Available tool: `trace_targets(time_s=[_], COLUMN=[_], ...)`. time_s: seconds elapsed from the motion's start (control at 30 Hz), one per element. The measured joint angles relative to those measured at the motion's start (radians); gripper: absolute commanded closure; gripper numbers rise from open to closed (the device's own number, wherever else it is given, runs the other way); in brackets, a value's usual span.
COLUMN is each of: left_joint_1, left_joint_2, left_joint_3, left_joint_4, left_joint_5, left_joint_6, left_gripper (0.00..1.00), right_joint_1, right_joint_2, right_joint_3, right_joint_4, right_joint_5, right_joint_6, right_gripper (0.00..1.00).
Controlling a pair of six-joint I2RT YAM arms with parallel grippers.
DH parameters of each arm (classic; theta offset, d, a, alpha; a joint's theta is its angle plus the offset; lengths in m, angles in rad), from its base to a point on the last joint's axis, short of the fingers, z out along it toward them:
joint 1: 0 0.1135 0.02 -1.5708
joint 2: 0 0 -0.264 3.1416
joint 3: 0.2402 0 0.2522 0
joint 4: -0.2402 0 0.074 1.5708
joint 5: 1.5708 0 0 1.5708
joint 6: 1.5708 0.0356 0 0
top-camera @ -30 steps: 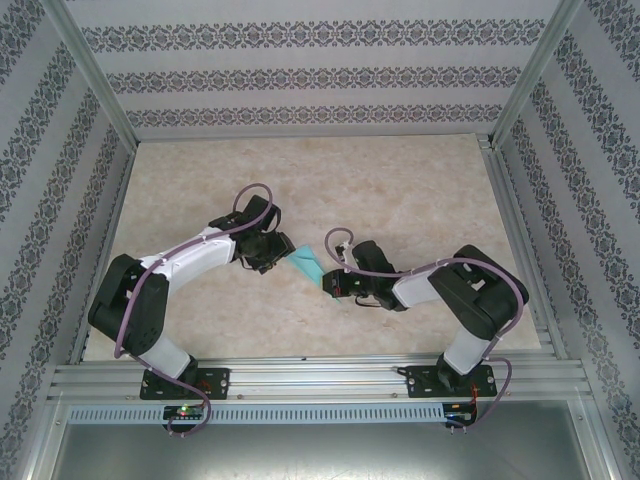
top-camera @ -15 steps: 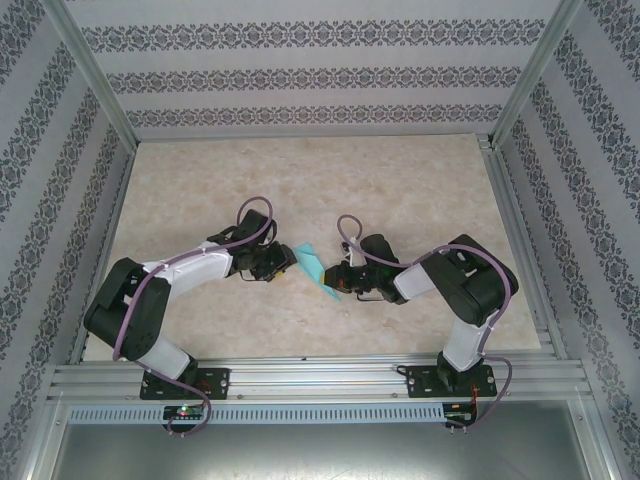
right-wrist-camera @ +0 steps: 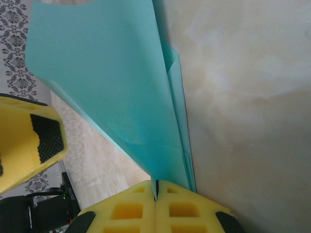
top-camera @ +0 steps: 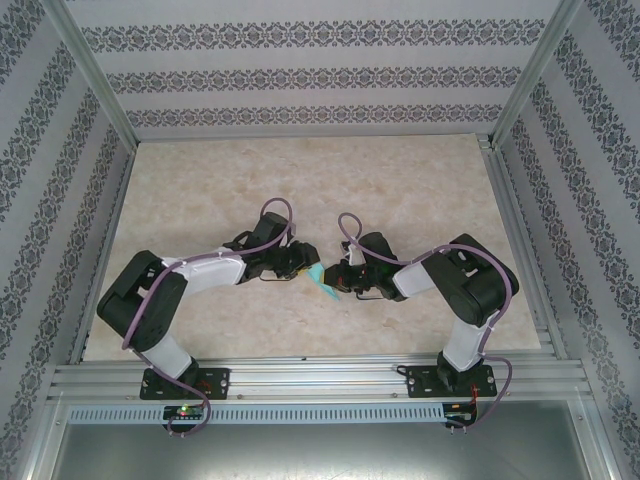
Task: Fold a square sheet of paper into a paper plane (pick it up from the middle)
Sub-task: Fold the wing for the fifth time at the center of the table.
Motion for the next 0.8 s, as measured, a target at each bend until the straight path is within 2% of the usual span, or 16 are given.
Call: trace_targets(time_s=[0.53, 0.8], left_joint_1=[-0.018, -0.018], left_joint_2=[0.095, 0.128], left_joint_3=[0.047, 0.060], left_joint_4=[0.043, 0.039], left_joint_5=[-0.033, -0.063], left_joint_6=[-0.010, -0.003], left_gripper=[0.64, 0.64], right_joint_1=[0.000, 0.008], right_joint_2=[-0.003, -0.022], right_joint_3=[0.002, 0.026], right_joint_4=[-0.009, -0.091], right_joint_5=[0.003, 0.034], right_joint_6=[0.000, -0.016], right_gripper=[0.96, 0.94])
